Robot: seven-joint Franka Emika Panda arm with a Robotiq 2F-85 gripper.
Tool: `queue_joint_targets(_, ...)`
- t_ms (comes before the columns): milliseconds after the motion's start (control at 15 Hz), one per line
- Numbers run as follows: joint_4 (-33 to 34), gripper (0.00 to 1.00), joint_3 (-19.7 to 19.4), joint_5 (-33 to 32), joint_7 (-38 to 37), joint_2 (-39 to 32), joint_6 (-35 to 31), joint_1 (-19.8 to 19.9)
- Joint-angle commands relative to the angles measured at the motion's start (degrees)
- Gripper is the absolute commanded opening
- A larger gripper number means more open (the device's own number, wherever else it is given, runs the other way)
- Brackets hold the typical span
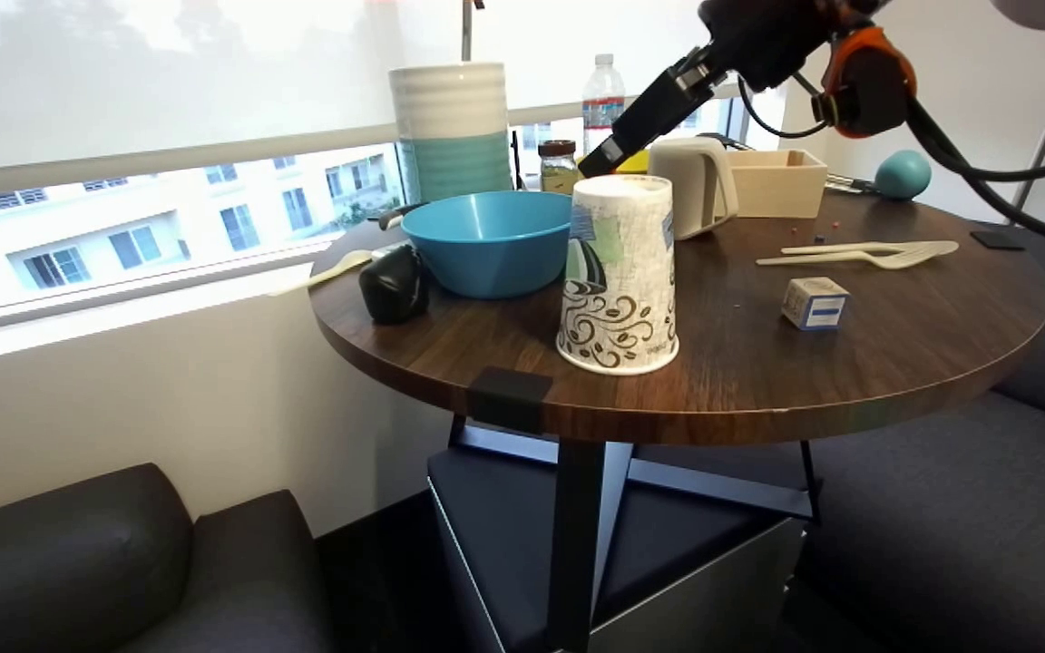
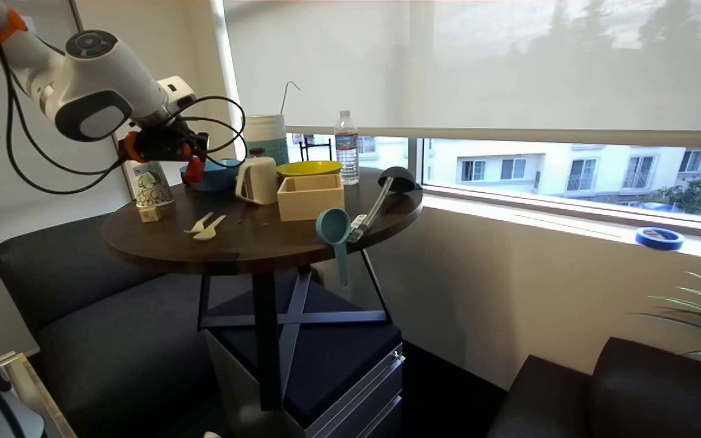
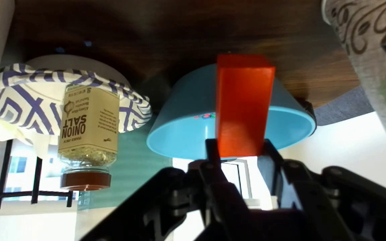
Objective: Pick up the red block and place it standing lengthwise on the table, pick up the paper cup and cover the red block on the table
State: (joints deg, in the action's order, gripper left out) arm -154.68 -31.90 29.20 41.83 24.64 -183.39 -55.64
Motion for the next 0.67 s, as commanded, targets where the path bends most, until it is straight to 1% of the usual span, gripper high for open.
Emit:
queue_joint_targets(0,-1.47,0.08,-7.14,0.59,2.18,2.34,-4.67,-8.02)
queue_joint_targets(67,-1.65,0.08,-9.04,0.21,2.11,2.70,-5.62,-9.83)
queue_joint_targets(267,-2.68,0.08,-13.88,-0.89,2.39,3.68,-8.50,-13.62)
queue_joint_targets(600,-3.43,0.08,-20.91,-2.64,3.30,6.53,-13.04,-20.21)
